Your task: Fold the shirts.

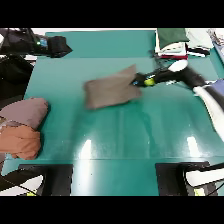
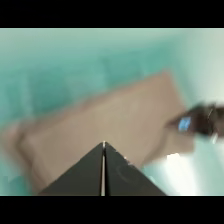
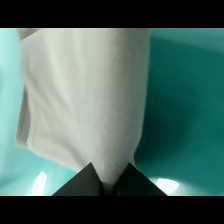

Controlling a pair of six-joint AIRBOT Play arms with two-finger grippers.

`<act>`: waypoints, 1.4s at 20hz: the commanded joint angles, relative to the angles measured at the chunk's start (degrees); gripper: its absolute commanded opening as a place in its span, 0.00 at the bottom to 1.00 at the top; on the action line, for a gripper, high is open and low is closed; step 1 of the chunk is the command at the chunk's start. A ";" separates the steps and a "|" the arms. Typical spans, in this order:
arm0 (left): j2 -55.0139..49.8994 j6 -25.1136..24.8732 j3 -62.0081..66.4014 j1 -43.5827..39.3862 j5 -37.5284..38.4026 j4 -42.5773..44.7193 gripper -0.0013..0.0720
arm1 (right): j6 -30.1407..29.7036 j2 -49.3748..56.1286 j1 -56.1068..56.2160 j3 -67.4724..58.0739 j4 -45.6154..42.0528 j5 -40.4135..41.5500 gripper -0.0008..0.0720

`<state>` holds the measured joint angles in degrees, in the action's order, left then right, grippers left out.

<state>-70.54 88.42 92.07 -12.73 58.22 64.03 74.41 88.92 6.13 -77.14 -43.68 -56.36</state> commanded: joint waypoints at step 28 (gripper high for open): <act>-0.04 1.09 0.00 -9.42 -4.15 0.04 0.05 | -1.36 -9.27 -54.75 -23.32 -20.44 -12.63 0.03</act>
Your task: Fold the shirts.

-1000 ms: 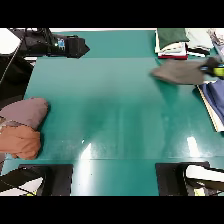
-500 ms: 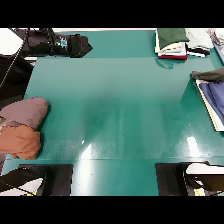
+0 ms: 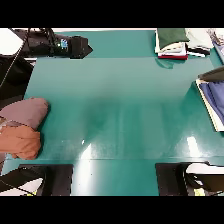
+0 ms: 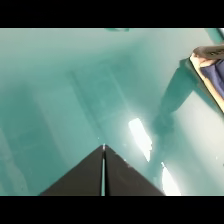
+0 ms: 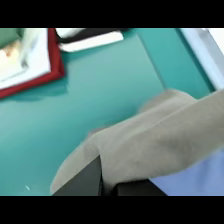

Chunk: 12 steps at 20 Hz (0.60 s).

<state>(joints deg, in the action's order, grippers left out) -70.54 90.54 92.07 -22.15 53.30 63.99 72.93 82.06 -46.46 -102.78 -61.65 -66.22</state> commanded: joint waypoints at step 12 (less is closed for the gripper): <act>-0.04 -3.06 0.00 0.00 0.76 0.09 0.05 | 0.15 -19.21 -15.13 32.89 -4.87 -5.46 0.75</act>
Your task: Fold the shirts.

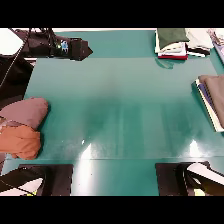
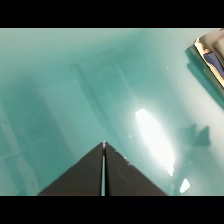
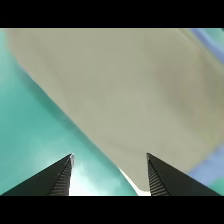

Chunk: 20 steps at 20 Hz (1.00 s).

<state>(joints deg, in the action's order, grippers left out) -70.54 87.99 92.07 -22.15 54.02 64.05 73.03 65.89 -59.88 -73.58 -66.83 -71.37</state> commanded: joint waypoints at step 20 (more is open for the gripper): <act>-0.04 -0.42 0.00 0.00 -2.64 -0.04 0.05 | -0.04 -12.72 66.58 3.72 15.67 9.51 0.03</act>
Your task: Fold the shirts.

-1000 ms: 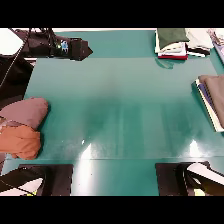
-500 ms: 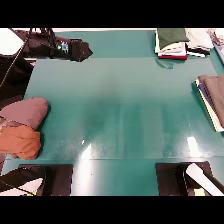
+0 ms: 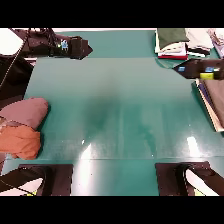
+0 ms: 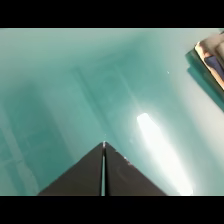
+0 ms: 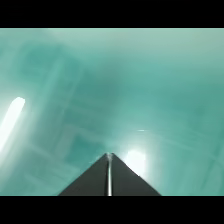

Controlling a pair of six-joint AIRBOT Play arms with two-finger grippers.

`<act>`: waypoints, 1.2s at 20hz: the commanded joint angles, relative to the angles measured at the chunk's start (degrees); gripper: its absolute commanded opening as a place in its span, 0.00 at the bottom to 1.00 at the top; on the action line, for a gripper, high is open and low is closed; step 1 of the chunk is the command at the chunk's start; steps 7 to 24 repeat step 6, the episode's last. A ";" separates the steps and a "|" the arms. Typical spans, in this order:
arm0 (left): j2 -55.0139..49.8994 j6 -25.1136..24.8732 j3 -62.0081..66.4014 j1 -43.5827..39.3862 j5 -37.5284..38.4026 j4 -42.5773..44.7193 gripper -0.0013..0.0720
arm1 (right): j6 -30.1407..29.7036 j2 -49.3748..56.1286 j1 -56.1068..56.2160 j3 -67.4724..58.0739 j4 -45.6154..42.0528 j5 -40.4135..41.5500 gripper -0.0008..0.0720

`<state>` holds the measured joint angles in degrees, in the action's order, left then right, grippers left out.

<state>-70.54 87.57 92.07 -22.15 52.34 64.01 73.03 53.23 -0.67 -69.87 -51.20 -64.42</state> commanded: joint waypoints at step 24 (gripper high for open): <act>-0.04 0.00 0.00 0.00 -0.96 0.00 0.05 | 0.02 -0.11 9.99 0.00 0.17 2.95 0.04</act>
